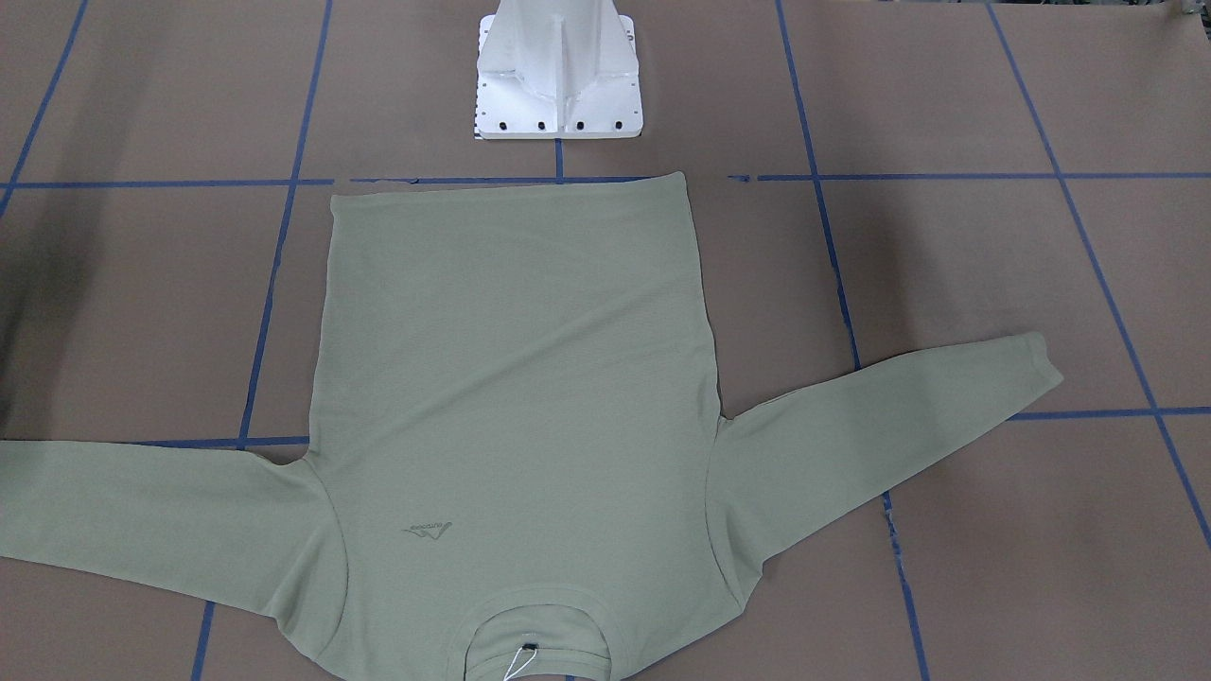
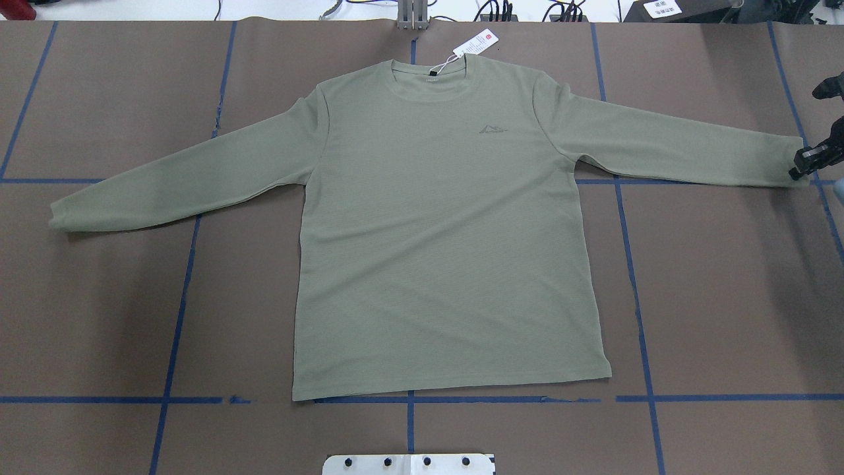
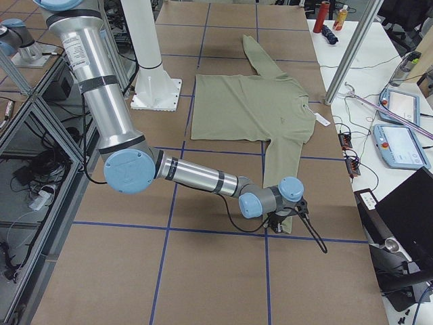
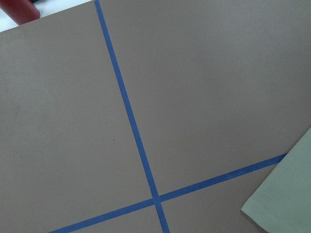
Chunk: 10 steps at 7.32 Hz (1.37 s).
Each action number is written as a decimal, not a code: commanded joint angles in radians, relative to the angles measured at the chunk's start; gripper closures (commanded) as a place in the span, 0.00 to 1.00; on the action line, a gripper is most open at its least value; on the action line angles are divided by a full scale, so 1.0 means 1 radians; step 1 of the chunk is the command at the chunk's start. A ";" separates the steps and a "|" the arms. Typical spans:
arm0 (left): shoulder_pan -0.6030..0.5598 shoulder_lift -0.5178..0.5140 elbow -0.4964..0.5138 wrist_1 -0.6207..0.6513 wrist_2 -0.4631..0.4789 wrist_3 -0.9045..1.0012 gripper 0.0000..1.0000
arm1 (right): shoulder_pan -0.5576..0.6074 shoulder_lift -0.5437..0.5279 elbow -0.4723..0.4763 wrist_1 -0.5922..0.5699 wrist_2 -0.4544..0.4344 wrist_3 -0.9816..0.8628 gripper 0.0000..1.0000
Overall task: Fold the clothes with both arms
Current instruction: 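Grasp the sleeve cuff nearest the right gripper, then carry the sleeve with the right gripper across the shirt toward the other sleeve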
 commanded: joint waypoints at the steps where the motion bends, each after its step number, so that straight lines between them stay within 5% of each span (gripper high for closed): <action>1: 0.000 0.000 0.001 0.000 0.000 0.000 0.00 | 0.012 0.001 0.048 0.000 0.039 0.003 1.00; 5: 0.000 0.002 0.003 0.000 0.000 0.000 0.00 | -0.022 0.065 0.231 0.000 0.197 0.323 1.00; 10: 0.000 0.005 0.009 0.000 0.000 0.000 0.00 | -0.263 0.413 0.305 0.000 0.158 0.726 1.00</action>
